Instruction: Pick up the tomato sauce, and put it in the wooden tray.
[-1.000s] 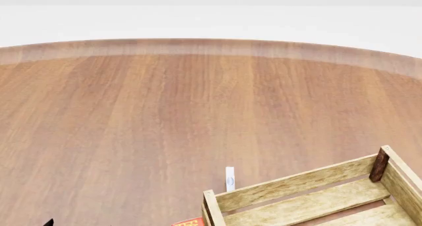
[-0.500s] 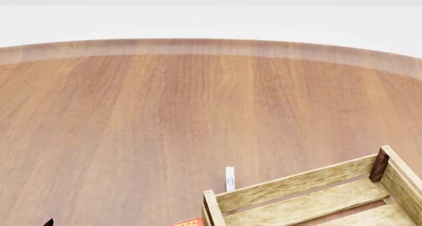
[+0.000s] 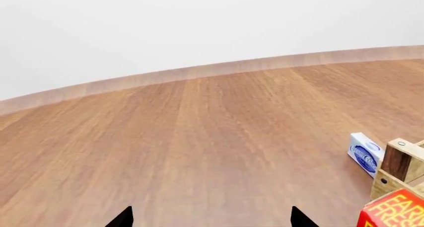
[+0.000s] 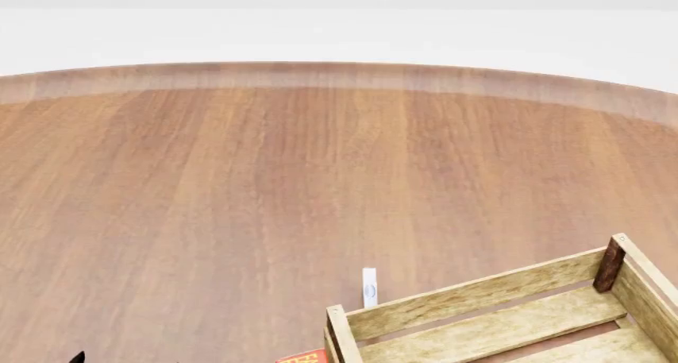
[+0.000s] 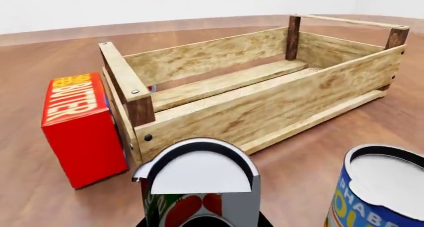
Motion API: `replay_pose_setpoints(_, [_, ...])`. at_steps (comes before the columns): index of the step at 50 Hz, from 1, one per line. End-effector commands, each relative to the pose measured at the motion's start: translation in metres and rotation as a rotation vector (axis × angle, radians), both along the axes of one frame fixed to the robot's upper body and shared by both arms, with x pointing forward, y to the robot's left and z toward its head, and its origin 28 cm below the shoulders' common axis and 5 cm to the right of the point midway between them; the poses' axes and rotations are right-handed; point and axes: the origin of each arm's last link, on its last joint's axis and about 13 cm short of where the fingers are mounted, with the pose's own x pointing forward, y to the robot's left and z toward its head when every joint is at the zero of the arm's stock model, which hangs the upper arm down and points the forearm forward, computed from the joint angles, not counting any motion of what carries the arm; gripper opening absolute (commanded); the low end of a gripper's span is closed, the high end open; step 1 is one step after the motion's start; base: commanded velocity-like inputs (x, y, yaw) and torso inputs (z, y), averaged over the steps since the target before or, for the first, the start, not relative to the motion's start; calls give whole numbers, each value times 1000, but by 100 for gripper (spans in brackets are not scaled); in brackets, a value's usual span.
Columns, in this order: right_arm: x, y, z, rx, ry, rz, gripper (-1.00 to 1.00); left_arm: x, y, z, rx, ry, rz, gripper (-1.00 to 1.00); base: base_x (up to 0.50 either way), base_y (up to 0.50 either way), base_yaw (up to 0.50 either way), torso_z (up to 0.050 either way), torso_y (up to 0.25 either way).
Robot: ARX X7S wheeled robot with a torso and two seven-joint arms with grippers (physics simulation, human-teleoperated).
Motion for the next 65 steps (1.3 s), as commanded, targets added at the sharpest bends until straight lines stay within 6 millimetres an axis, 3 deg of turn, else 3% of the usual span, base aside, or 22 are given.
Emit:
replay_pose_setpoints(1, [-5, 3, 22, -29, -108, 27, -100, 2, -1, 1, -42, -30, 3, 100, 0, 0, 0, 0, 0])
replay_pose_setpoints(13, [2, 0, 29, -19, -139, 18, -100, 2, -1, 1, -42, -30, 4, 100, 0, 0, 0, 0, 0])
replay_pose_setpoints(23, [24, -5, 39, -38, -165, -5, -100, 2, -1, 1, -42, -30, 3, 100, 0, 0, 0, 0, 0])
replay_pose_setpoints(43, [48, -10, 82, -71, -290, -24, -100, 2, -1, 2, -39, -30, 5, 100, 0, 0, 0, 0, 0])
replay_pose_setpoints(52, [79, -16, 91, -27, -239, -28, -100, 2, -1, 2, -41, -30, 5, 100, 0, 0, 0, 0, 0])
replay_pose_setpoints(65, [105, -19, 97, -66, -226, -51, -100, 2, -1, 2, -40, -29, 4, 100, 0, 0, 0, 0, 0])
